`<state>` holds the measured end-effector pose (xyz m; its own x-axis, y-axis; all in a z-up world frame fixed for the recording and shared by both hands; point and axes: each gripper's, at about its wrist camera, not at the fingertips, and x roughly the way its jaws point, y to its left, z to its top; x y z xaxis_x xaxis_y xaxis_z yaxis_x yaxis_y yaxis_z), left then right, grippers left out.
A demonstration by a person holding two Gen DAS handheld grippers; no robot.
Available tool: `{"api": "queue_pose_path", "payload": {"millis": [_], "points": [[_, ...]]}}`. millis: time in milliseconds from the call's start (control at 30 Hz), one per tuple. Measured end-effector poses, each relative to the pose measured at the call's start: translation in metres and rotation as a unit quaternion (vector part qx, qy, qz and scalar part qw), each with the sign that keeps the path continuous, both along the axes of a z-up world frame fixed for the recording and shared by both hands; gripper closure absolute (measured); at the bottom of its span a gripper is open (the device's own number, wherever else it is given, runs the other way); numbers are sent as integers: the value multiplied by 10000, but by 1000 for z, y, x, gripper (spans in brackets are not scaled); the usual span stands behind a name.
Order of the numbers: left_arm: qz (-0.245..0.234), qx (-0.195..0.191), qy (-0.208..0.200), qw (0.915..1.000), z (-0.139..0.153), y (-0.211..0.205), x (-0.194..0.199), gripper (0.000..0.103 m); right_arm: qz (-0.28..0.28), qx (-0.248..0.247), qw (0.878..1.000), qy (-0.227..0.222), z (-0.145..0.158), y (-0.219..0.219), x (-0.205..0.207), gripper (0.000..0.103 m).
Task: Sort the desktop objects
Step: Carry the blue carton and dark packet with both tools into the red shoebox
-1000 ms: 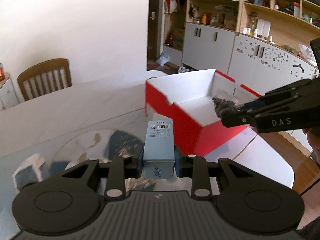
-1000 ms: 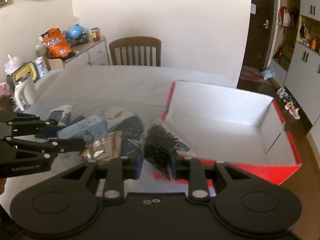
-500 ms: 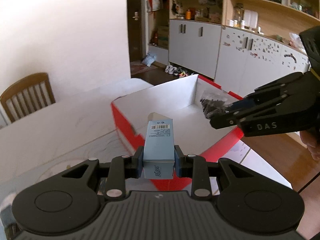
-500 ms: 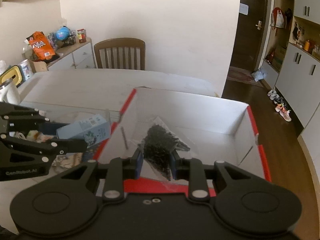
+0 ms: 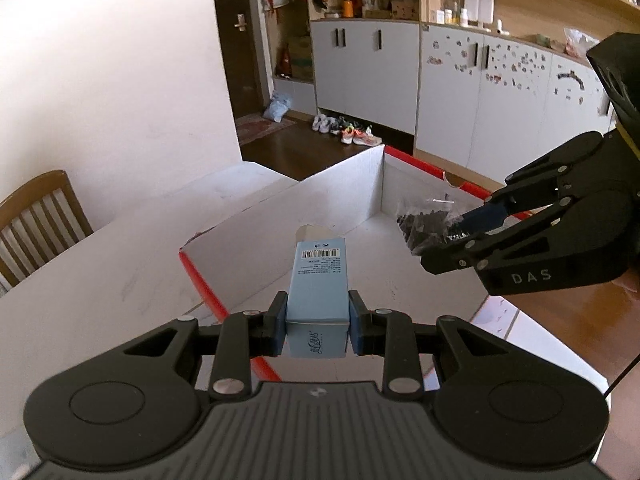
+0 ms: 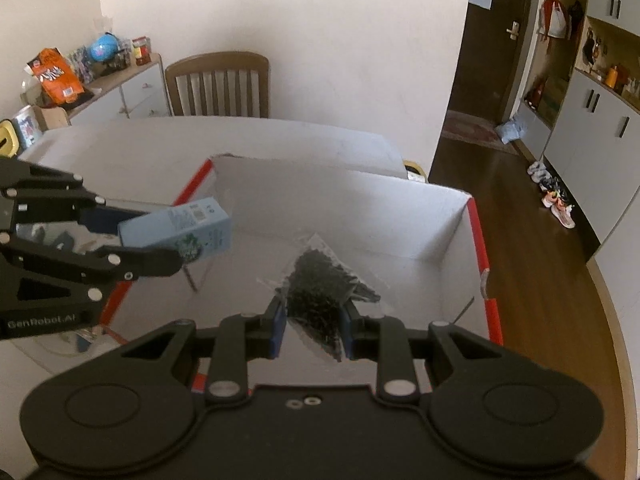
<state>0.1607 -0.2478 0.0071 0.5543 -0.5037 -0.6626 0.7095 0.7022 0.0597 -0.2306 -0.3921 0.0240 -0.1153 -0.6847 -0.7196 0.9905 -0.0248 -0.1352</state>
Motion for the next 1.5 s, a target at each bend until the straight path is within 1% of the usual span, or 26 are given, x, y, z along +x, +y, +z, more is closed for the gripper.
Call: {"api": "queue_pose_path", "payload": {"millis": [133,233,400,600,700,867,967,1067,1233,1433,1500], "points": [[-140,148,85,9998,-4,-12,9,75,-45,209,9998,22,-6,-12,-13,77],[-249,270,246,9990,-11,-21,19,75,-23,408,9991,101,-12,-23,-19,76],[-436,655,491,9957,-29,-36,28,75,13,770,9970,66,-30,-39,-33,76],[-585,946,627,9918,-36,-55,40,75,-29,1122,9936,90,-42,-58,-40,76],[-650,1129,672,9892,-42,-63,45,75,-140,1288,9915,98,-50,-67,-42,76],[-705,1349,1119,9820,-55,-71,54,75,-222,1661,9858,79,-65,-80,-45,76],[-735,1494,1251,9781,-63,-73,56,75,-239,1832,9828,38,-72,-84,-46,76],[-729,1520,1401,9757,-66,-74,59,75,-220,1977,9800,3,-76,-86,-47,76],[-747,1521,1455,9747,-67,-73,60,75,-247,2099,9774,2,-80,-91,-49,76],[-750,1703,1743,9669,-74,-72,66,75,-259,2200,9751,35,-82,-94,-51,75],[-758,1761,1782,9651,-78,-71,66,75,-250,2241,9742,51,-81,-95,-50,73]]}}
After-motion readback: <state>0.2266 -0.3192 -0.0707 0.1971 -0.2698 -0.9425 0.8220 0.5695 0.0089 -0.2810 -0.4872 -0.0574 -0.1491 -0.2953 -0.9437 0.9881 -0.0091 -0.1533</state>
